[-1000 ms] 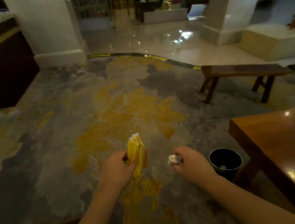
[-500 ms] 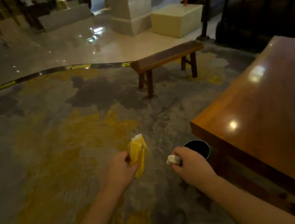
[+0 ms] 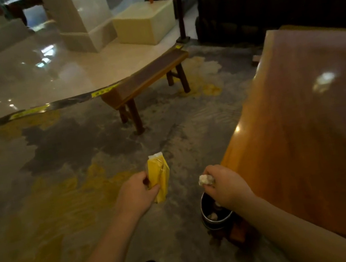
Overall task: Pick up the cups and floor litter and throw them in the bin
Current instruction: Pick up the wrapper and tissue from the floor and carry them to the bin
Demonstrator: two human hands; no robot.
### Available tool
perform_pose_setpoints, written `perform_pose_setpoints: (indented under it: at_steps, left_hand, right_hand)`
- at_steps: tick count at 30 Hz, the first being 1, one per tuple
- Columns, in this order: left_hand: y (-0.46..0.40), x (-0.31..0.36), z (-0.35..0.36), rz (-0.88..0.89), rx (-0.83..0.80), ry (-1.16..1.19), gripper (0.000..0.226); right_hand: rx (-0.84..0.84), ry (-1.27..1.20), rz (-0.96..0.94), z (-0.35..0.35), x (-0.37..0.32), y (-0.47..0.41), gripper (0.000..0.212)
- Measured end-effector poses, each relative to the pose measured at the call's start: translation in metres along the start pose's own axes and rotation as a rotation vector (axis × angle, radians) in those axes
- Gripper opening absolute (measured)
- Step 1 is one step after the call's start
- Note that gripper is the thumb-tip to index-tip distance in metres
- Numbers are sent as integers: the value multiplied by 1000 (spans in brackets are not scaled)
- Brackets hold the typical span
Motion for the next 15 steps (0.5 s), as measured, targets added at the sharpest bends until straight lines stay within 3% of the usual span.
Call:
perform_pose_setpoints:
  at_steps: [8,15]
  left_hand:
    - [-121,32,52,173,-261,-32,24]
    - [-222,38,109,363,-605,-16,19]
  right_hand:
    - [62,2,244,15,31,-35,14]
    - [107,-56,640,52,27,-69,15]
Point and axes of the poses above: each hand's wrist, its own y-axis away from the middle knuckle, its own z-axis out of the palm, x = y × z, the point moved 6 cm from there along -y, towards the middle knuckle, and after that the axes turned 12 degrees about y, right-handed, at the moved point
